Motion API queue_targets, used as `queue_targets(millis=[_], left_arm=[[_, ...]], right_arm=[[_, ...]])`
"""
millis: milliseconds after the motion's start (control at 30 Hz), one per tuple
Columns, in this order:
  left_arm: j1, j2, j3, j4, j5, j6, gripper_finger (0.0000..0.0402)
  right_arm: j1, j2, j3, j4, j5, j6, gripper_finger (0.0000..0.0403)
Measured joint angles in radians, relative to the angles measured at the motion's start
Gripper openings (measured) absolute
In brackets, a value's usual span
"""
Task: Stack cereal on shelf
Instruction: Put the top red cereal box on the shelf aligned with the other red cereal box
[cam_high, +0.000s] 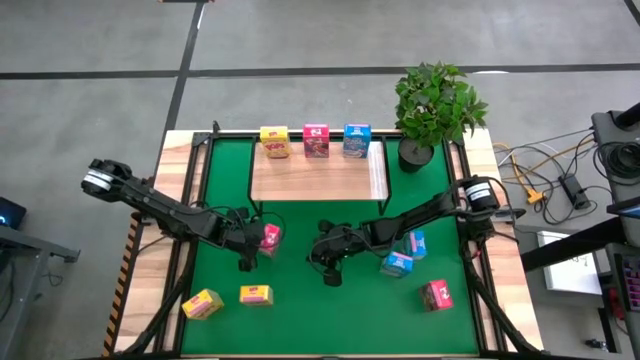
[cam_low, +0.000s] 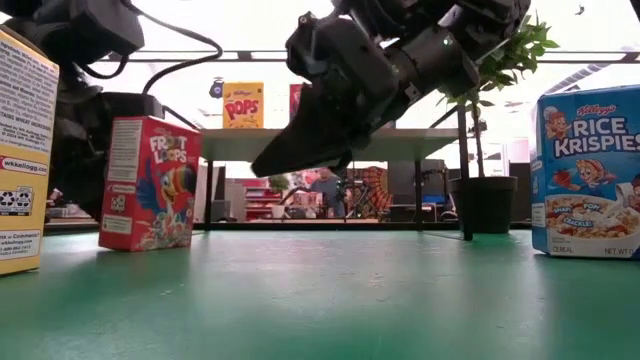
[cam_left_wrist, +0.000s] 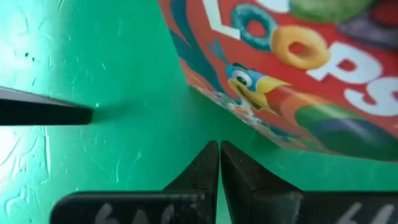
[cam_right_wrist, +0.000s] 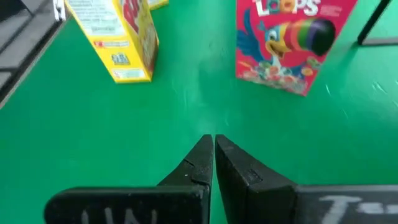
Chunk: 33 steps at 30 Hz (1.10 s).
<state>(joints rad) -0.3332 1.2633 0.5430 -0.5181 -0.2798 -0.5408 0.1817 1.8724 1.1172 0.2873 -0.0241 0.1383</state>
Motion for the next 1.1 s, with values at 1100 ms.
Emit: queue_targets(millis=[1100], left_arm=[[-0.013,-0.092,0.222,-0.351,-0.027,0.008,0.0000]], right_arm=[[-0.019,-0.011,0.076,0.004,0.130,-0.151,0.0009]])
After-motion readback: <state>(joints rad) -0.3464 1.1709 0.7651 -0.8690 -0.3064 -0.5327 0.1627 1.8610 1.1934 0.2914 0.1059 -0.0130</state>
